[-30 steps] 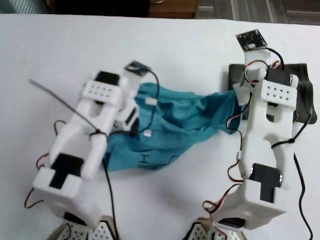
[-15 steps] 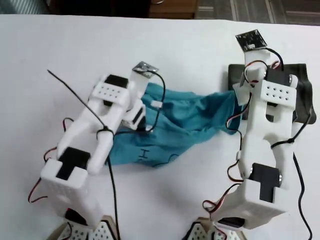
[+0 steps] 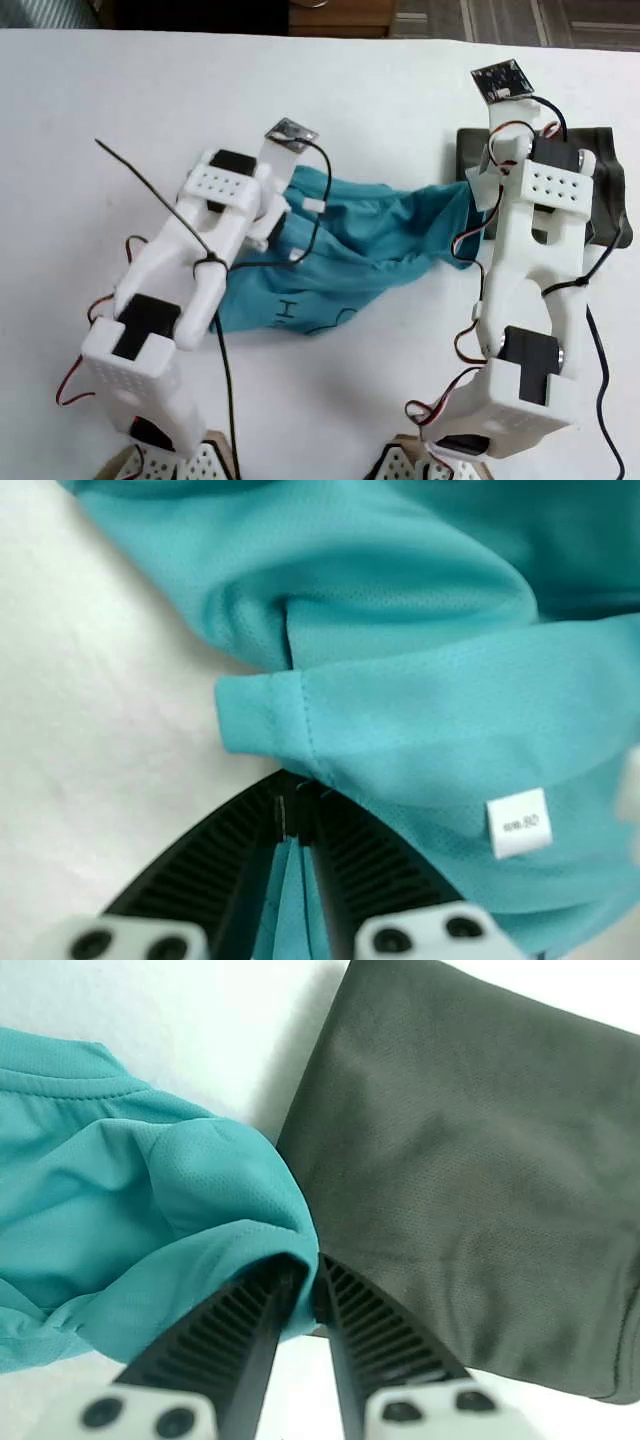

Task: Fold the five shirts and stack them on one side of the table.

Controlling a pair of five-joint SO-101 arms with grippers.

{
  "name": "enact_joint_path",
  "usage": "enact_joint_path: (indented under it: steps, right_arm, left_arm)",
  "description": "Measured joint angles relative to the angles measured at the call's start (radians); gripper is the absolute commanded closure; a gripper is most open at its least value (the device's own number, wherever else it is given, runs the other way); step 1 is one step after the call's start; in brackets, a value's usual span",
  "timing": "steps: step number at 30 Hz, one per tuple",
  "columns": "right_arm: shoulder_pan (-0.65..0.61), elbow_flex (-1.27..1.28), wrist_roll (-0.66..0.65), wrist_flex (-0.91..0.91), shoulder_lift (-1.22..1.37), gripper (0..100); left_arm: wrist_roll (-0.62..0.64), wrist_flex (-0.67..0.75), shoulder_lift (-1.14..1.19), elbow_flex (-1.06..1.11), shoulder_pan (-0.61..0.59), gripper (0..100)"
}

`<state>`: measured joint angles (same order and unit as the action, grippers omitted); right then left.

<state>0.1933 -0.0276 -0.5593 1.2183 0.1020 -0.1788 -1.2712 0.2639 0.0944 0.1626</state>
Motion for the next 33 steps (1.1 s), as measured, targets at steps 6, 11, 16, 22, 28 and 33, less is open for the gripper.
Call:
enact_joint_path:
  steps: [6,11,16,22,28,33]
  right_arm:
    - [0.0,0.0,0.0,0.005,0.0,97.8]
    - [0.0,0.0,0.0,0.005,0.0,97.8]
    - [0.0,0.0,0.0,0.005,0.0,97.8]
    - [0.0,0.0,0.0,0.005,0.0,97.8]
    - [0.0,0.0,0.0,0.005,0.0,97.8]
    - [0.0,0.0,0.0,0.005,0.0,97.8]
  left_arm:
    - [0.003,-0.12,0.0,-0.126,-0.049,96]
    - [0.002,-0.132,0.0,-0.143,-0.044,77]
    - [0.127,-0.138,0.0,-0.143,-0.014,75]
    - [0.173,-0.138,0.049,-0.155,-0.009,75]
    - [0.176,-0.138,0.17,-0.176,-0.009,80]
    - [0.175,-0.149,0.181,-0.261,-0.006,98]
